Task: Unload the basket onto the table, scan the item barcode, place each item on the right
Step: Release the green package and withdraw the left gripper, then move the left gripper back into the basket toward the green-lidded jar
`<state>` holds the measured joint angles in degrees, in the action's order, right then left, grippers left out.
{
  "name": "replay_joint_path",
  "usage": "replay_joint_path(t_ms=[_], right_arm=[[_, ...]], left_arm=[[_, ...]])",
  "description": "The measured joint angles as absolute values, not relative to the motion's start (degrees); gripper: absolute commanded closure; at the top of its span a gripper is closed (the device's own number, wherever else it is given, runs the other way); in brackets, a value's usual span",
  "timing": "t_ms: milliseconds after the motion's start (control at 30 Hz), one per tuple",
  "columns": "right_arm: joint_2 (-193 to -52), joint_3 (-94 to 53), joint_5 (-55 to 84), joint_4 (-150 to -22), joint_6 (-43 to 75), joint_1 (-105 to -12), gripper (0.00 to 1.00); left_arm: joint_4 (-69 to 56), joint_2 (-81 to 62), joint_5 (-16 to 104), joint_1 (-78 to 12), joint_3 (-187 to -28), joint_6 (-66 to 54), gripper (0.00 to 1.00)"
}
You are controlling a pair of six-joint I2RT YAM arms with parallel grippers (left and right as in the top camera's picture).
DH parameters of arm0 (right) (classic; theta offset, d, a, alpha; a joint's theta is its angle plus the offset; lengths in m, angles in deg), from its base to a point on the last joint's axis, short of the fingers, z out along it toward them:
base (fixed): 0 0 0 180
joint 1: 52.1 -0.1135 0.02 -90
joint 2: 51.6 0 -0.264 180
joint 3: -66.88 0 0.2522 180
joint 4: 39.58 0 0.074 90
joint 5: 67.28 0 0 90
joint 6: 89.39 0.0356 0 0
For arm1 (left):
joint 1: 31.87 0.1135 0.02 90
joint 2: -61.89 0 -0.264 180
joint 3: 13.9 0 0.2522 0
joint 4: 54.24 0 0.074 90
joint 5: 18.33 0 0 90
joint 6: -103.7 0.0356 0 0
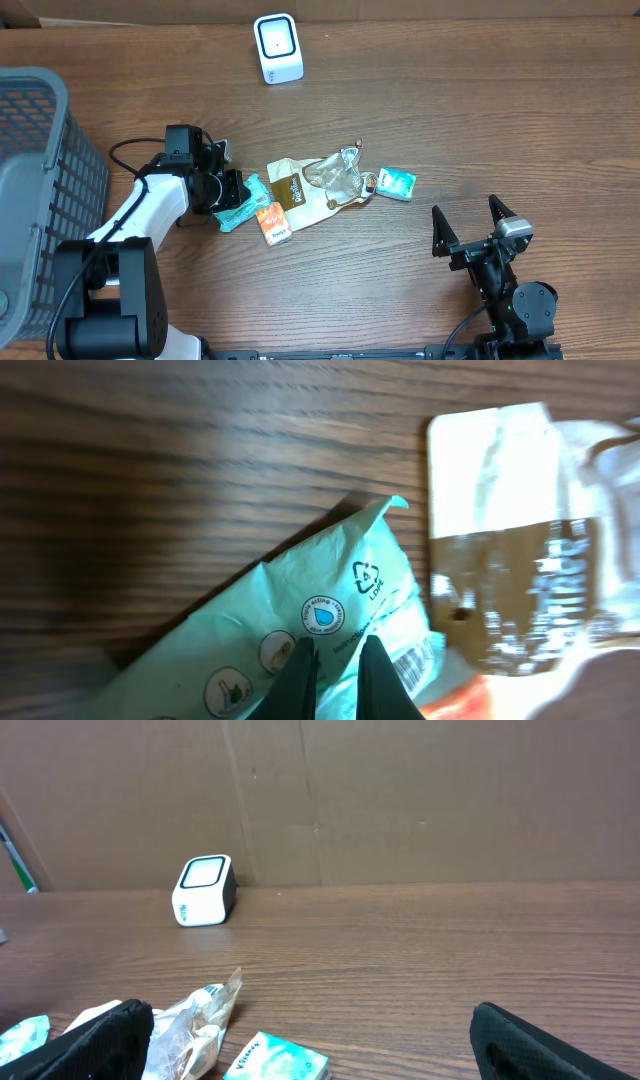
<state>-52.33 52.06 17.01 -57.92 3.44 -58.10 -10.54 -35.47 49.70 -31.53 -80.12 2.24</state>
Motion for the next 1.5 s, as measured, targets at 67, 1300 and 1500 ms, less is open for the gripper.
replay_joint_path(t_ms=[67,1300,1500], right_arm=[[-52.3,52.1,17.0,-57.9,3.4,-58.1,0.0],[-52.3,52.1,17.0,-57.9,3.4,-58.1,0.0],[-52.3,52.1,17.0,-57.9,3.4,-58.1,0.0]], left_arm=[[-10.5,-35.5,48.0,-31.6,-80.1,-1.0,0.96],[35.7,-23.2,75.5,-34.5,-136.8,-5.8,0.01],[37.6,-20.4,79.0,-23.1,-141.6,-5.9,0.0]])
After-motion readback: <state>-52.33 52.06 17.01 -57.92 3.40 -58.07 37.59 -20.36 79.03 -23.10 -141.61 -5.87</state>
